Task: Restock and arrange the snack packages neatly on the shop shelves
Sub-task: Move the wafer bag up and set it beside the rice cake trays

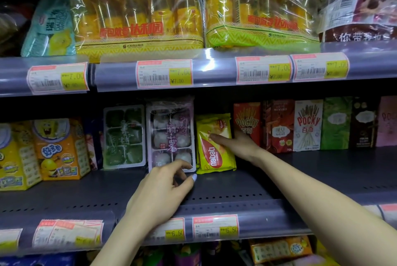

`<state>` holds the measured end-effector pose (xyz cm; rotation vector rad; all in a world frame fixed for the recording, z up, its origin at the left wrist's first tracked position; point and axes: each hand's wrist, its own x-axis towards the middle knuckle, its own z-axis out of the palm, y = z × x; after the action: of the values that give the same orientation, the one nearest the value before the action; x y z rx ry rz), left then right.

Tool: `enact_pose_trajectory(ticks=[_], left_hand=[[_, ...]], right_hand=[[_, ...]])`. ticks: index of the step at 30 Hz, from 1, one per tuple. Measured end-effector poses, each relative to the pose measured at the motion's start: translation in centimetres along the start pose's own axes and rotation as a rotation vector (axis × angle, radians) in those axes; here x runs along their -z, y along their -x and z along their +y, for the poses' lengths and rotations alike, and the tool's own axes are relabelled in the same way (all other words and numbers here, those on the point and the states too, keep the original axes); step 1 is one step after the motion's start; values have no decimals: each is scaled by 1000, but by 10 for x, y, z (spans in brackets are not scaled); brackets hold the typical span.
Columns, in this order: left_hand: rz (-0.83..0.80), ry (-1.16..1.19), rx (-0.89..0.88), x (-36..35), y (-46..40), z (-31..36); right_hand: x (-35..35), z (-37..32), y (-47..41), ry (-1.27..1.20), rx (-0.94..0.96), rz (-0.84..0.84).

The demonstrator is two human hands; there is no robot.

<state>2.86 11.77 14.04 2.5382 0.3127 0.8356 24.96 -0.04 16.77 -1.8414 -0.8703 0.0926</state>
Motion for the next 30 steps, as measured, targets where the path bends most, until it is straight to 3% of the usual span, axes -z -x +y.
enact_pose_trajectory(ticks=[11, 16, 22, 30], left_hand=[[3, -57, -24, 2, 0, 6], [10, -166, -98, 6, 6, 20], [61, -368, -360, -5, 24, 45], [203, -225, -523, -45, 76, 90]], right_hand=[[6, -7, 13, 172, -43, 42], [16, -25, 47, 364, 66, 25], [32, -32, 97, 614, 269, 105], [59, -11, 191, 667, 541, 189]])
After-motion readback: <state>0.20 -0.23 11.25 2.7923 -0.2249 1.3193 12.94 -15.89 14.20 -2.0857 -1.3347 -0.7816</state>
